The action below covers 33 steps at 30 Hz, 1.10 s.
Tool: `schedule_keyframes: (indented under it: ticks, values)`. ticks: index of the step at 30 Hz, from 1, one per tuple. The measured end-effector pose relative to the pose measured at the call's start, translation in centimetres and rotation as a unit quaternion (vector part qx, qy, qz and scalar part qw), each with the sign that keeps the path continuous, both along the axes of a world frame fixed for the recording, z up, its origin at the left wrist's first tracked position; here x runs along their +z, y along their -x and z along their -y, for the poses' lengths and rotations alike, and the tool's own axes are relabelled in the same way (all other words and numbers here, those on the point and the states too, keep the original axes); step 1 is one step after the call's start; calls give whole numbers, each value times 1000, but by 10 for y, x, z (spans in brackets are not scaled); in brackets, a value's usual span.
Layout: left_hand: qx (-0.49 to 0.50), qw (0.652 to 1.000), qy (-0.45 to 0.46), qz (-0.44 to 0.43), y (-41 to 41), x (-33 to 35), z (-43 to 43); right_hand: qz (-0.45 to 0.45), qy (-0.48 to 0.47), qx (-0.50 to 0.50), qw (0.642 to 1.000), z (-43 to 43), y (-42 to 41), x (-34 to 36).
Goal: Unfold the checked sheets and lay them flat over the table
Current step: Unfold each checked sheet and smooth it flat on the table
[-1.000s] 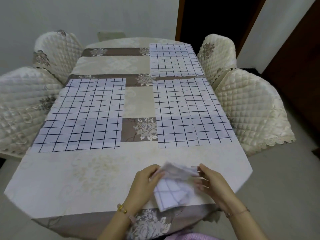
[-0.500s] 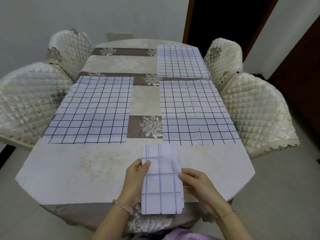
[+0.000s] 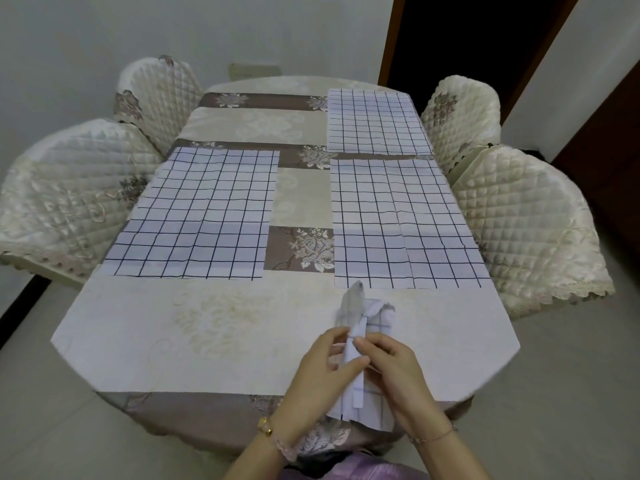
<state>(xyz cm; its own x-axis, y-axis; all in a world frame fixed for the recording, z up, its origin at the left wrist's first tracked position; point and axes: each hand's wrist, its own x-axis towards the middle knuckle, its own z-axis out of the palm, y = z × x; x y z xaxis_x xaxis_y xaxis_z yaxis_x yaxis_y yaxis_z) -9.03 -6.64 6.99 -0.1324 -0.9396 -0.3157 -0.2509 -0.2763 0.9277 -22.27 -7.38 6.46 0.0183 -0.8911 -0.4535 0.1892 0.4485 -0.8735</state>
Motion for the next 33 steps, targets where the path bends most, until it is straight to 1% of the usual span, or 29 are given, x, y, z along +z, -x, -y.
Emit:
schedule_keyframes:
  ticks: [2,4,8,10,12,15,17,22,24,25,26,27,28,29,30,31,32,33]
  values:
    - [-1,999,-18,-43,1,1,-1,5,-6,-3,1000,-1,-2,0]
    - [-4,997,-17,-70,0,2,-2,14,-17,2,1000,-2,-2,0]
    - [33,998,4,-54,-8,-3,0,24,-14,21,999,-2,1,0]
    - [71,997,6,-43,-19,-9,4,18,-9,15,1000,-1,4,1]
    - [131,991,-1,-38,-36,-12,8,10,-5,-5,1000,0,14,2]
    - [236,971,-12,-47,-68,-14,15,-23,-6,-50,998,3,33,1]
    - [275,960,-21,-46,-88,-17,19,-56,-9,-55,997,5,43,-5]
    - [279,960,-33,-6,-109,-35,24,-83,-51,-28,995,13,37,-22]
    - [286,957,-34,34,-108,-44,24,-78,-71,-8,994,15,33,-26]
    - [287,955,-37,69,-107,-48,22,-73,-79,2,994,14,31,-28]
    - [284,951,-28,120,-106,-51,20,-70,-86,12,994,13,30,-29]
    - [271,945,1,184,-103,-52,17,-72,-87,19,993,10,29,-30]
    - [246,937,51,244,-99,-52,14,-75,-85,24,993,8,29,-31]
    - [204,933,103,279,-93,-49,10,-78,-80,31,993,6,30,-33]
    - [140,939,139,283,-86,-47,6,-81,-79,37,993,4,30,-33]
    - [62,948,154,270,-77,-45,2,-81,-77,40,993,3,30,-33]
    - [-19,953,155,261,-68,-43,-2,-77,-75,42,993,3,29,-32]
    - [-93,946,152,270,-58,-44,-5,-68,-72,43,994,4,29,-31]
